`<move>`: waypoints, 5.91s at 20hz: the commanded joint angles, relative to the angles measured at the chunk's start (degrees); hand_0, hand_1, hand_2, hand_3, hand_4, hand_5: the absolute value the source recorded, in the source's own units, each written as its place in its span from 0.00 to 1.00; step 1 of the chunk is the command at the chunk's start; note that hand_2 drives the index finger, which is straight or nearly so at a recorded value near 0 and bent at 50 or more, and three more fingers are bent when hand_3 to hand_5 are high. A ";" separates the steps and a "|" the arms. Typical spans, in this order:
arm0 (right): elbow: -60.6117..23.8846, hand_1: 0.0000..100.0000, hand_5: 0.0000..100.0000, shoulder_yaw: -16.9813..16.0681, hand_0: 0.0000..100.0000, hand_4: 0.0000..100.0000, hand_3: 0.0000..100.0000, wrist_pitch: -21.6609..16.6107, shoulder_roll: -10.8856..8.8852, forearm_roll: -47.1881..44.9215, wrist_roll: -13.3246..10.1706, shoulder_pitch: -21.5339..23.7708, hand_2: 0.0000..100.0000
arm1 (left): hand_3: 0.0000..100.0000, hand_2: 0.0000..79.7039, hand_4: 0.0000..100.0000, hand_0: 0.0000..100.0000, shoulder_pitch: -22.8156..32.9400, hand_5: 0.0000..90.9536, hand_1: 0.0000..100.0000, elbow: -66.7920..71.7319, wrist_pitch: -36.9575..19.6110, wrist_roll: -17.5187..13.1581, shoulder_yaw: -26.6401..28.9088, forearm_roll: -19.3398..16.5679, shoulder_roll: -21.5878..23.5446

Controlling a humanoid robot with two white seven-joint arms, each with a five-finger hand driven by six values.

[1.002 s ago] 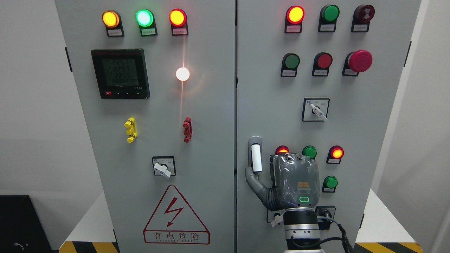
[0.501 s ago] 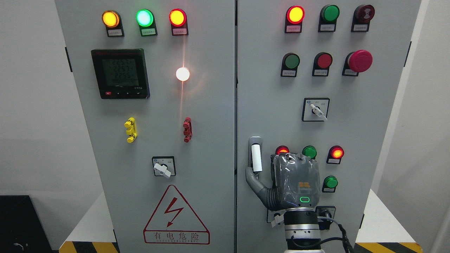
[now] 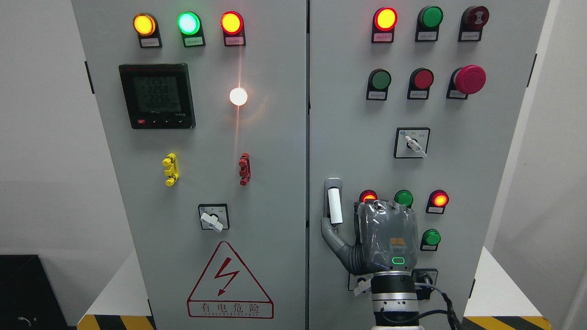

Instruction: Release door handle

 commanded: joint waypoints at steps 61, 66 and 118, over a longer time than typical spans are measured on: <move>-1.00 0.34 1.00 -2.41 0.38 0.99 1.00 0.13 0.05 -0.98 -0.63 0.26 1.00 | 0.00 0.00 0.00 0.12 0.00 0.00 0.56 0.00 0.00 -0.03 0.00 0.00 0.00; -1.17 0.34 1.00 -2.85 0.39 0.99 1.00 0.04 0.05 -0.98 -0.63 0.26 1.00 | 0.00 0.00 0.00 0.12 0.00 0.00 0.56 0.00 0.00 -0.03 0.00 0.00 0.00; -2.93 0.38 1.00 -3.55 0.39 0.99 1.00 -0.04 -0.04 -0.98 -0.72 0.70 1.00 | 0.00 0.00 0.00 0.12 0.00 0.00 0.56 0.00 0.00 -0.03 0.00 0.00 0.00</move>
